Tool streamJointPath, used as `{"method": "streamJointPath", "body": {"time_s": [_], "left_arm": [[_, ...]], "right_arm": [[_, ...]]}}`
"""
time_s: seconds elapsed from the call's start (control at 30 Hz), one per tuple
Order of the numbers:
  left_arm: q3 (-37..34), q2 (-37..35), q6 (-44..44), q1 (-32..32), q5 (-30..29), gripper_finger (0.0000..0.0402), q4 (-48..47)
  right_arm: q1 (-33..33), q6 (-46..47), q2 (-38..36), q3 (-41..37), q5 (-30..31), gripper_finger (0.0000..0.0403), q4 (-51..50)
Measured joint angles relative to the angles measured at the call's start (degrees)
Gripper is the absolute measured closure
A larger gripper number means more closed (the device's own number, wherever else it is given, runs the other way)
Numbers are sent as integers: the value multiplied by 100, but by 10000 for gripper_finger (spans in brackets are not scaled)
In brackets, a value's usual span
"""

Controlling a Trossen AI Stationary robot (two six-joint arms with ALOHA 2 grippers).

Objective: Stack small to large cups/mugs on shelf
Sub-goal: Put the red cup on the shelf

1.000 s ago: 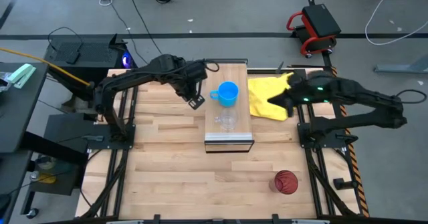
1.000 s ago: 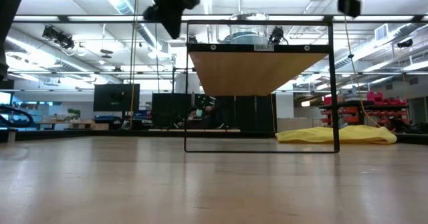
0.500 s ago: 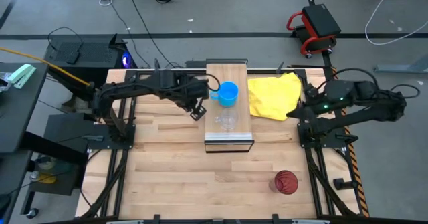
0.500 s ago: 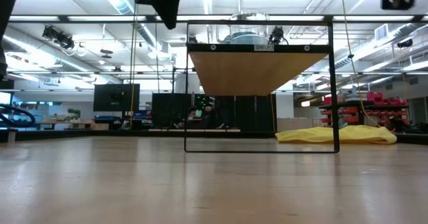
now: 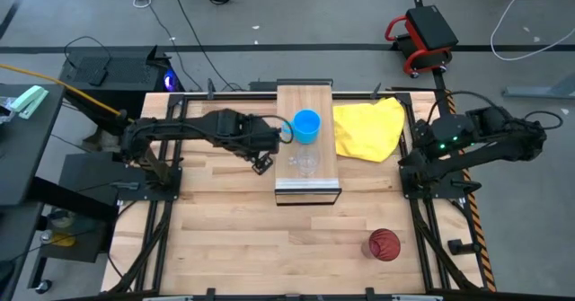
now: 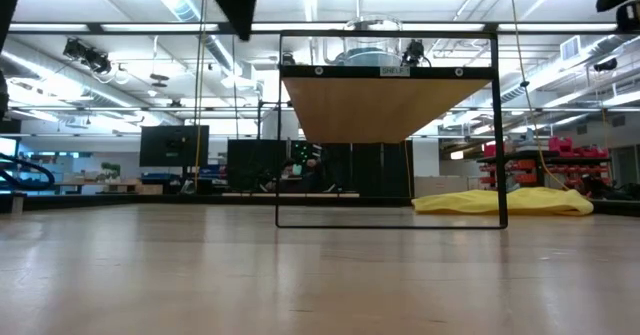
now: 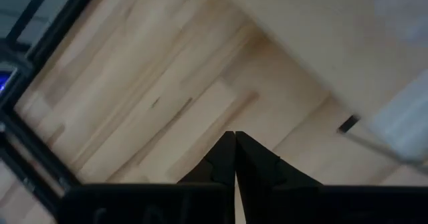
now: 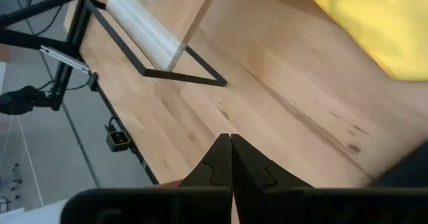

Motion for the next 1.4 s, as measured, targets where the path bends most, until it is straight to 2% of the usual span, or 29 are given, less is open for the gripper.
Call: {"method": "streamJointPath", "body": {"time_s": [0.13, 0.3, 0.53, 0.63, 0.77, 0.9, 1.07, 1.23, 1.4], "left_arm": [[-1044, -391, -269, -38, 145, 384, 243], [-2310, -1162, -789, -65, 497, 367, 1084], [-3419, -2050, -1281, -193, 688, 350, 2159], [-3693, -2160, -1369, -228, 737, 347, 2275], [-3906, -2159, -1354, -283, 763, 345, 2303], [-4002, -2137, -1217, -282, 783, 348, 2476], [-4031, -2139, -742, -279, 783, 351, 2928], [-4031, -2137, -281, -281, 825, 343, 3057], [-4031, -2138, 107, -354, 967, 336, 3054]], "right_arm": [[0, 74, 111, 669, 131, 401, -635], [0, 219, 526, 1431, 301, 401, -1221], [201, 29, 1328, 1600, -198, 401, -1341], [719, 253, 1631, 1600, -107, 402, -1340], [1827, 1068, 2080, 1602, 244, 402, -1343], [3279, 2338, 2645, 1602, 554, 400, -1338], [4997, 4413, 3458, 1602, 985, 398, -1327], [5575, 6033, 4052, 1602, 1173, 397, -1034], [5610, 6331, 4429, 1602, 1181, 396, -342]]}}
